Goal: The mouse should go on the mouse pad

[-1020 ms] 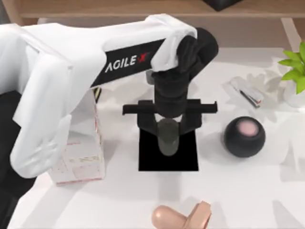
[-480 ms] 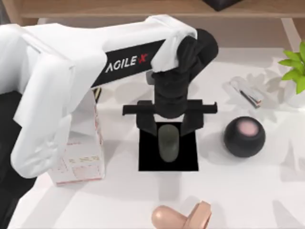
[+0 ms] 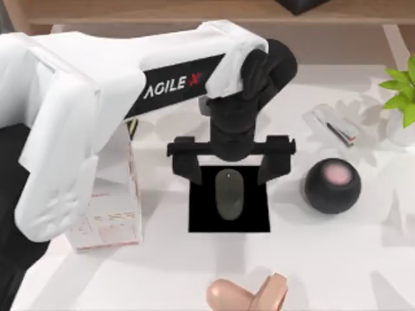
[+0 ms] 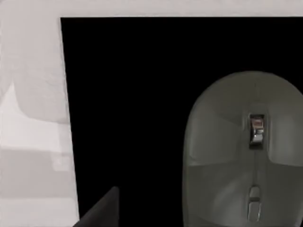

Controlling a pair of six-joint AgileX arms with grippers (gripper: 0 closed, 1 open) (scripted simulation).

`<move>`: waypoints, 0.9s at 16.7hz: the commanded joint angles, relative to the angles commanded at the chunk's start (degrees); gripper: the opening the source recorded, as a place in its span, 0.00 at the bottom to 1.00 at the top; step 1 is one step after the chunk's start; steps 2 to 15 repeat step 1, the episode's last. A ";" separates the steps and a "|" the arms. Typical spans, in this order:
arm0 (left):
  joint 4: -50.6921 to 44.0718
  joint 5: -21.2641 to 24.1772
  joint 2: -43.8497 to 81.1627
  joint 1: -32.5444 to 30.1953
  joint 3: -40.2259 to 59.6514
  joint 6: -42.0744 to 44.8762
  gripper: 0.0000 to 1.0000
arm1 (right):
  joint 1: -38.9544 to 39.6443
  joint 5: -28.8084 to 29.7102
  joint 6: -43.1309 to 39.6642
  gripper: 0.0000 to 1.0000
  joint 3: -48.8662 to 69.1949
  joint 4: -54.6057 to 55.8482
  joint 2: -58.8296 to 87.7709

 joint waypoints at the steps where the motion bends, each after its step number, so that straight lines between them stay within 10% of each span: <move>1: 0.00 0.00 0.00 0.00 0.00 0.00 1.00 | 0.00 0.00 0.00 1.00 0.00 0.00 0.00; 15: 0.00 0.00 0.00 0.00 0.00 0.00 1.00 | 0.00 0.00 0.00 1.00 0.00 0.00 0.00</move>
